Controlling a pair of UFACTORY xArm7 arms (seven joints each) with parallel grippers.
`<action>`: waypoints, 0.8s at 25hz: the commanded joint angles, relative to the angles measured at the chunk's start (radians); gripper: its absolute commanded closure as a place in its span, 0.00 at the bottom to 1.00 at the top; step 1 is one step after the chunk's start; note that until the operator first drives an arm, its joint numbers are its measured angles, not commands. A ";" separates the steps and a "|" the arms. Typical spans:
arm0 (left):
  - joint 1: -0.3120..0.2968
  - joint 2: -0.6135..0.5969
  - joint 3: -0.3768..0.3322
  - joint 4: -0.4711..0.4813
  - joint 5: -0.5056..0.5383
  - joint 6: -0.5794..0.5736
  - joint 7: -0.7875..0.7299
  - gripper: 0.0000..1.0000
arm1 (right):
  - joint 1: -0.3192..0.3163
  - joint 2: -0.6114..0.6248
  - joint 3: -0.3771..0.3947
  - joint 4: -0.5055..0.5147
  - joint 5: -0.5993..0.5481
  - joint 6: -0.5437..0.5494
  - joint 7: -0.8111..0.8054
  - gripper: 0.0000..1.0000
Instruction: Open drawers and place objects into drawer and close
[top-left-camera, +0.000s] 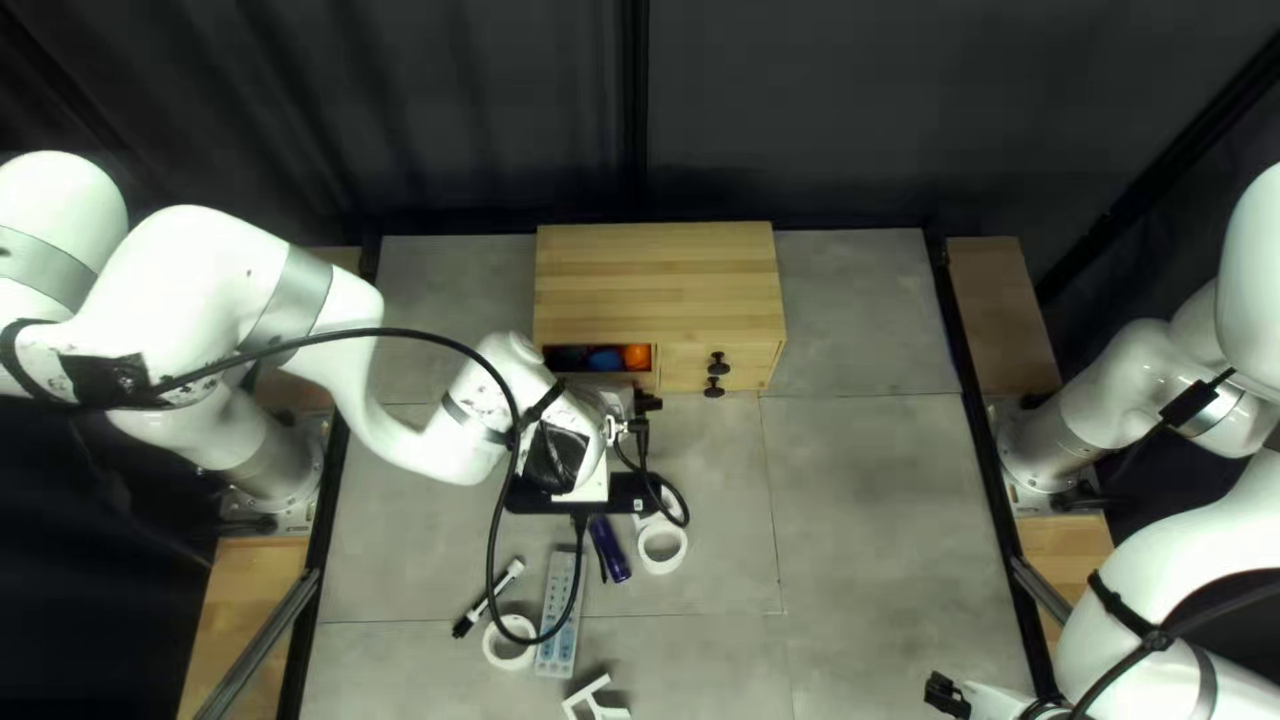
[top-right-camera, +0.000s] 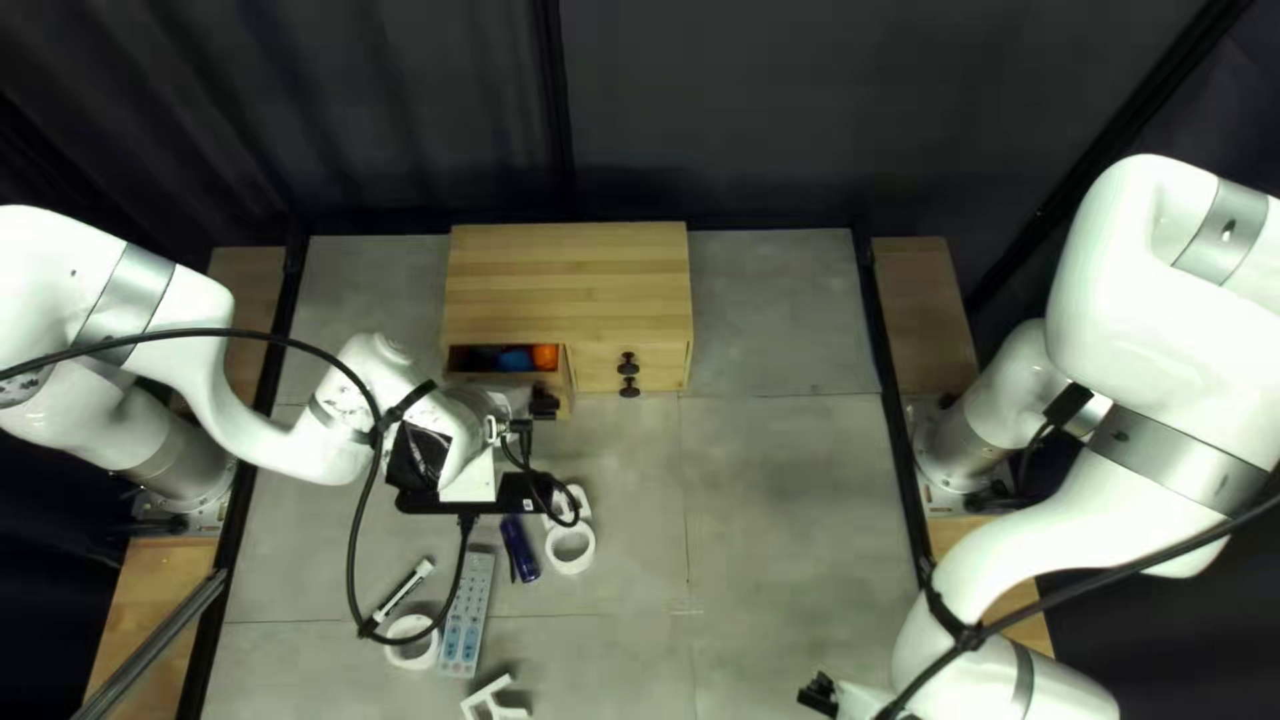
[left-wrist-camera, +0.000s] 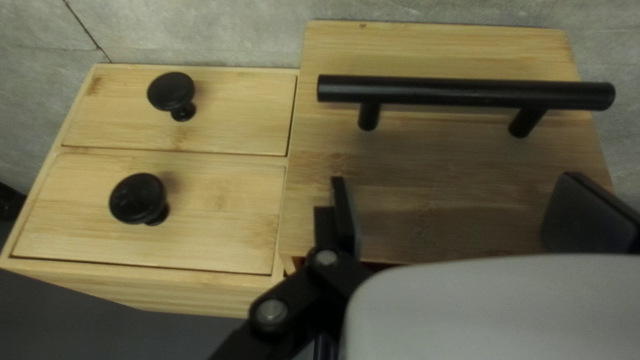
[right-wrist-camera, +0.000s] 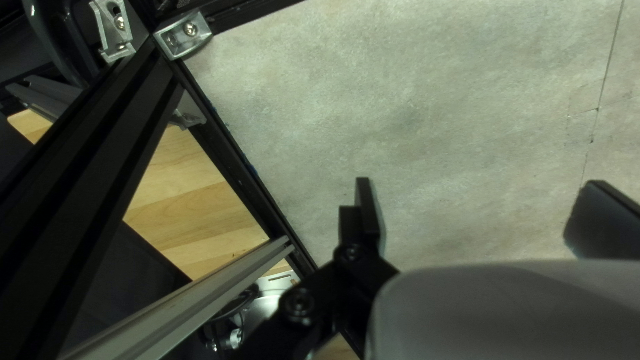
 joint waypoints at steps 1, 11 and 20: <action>0.009 0.009 0.009 0.006 0.011 -0.011 0.005 0.00 | 0.000 0.000 0.000 0.000 0.000 0.000 0.000 0.00; 0.028 0.016 0.028 -0.002 0.034 -0.040 0.005 0.00 | 0.000 0.000 0.000 0.000 0.000 0.000 0.000 0.00; 0.035 0.023 0.036 0.007 0.046 -0.034 0.005 0.00 | 0.000 0.000 0.000 0.000 0.000 0.000 0.000 0.00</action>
